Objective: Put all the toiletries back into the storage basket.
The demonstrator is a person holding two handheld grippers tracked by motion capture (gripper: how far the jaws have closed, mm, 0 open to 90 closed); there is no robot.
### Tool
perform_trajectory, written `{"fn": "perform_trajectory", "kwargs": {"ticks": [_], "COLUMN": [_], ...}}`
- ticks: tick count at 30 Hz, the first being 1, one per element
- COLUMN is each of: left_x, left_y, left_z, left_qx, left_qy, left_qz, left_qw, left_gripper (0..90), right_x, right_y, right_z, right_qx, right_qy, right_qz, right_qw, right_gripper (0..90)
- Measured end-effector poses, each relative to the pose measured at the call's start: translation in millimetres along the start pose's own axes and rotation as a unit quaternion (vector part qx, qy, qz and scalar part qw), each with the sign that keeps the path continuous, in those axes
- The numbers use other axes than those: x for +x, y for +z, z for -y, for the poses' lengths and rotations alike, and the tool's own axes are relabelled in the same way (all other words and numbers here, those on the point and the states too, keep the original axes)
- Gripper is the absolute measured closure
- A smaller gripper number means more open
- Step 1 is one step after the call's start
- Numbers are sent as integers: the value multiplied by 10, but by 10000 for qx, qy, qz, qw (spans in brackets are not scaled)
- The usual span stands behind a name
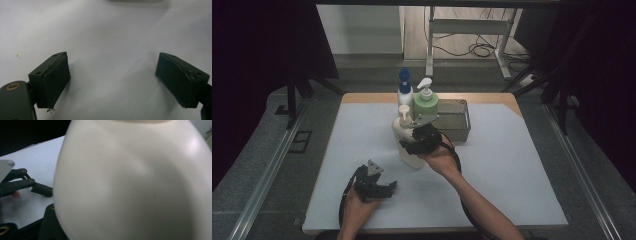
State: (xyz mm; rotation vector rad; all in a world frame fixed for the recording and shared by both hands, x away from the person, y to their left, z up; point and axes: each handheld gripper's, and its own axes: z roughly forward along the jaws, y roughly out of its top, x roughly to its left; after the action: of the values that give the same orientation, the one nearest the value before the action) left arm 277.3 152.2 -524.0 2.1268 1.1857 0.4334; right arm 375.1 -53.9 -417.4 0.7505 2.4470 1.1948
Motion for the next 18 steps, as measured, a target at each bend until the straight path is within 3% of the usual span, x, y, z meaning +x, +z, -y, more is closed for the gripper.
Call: {"fn": "perform_trajectory", "kwargs": {"ticks": [18], "left_x": [0], "left_y": [0], "left_z": [0], "left_qx": [1], "left_qy": [-3], "left_qz": [-9], "left_qw": [10000], "left_gripper": [117], "right_x": [-92], "right_y": [-478], "right_z": [-4], "right_qx": [-39], "right_qy": [-91], "right_qz": [16], "right_qw": [9999], "right_gripper": [388]}}
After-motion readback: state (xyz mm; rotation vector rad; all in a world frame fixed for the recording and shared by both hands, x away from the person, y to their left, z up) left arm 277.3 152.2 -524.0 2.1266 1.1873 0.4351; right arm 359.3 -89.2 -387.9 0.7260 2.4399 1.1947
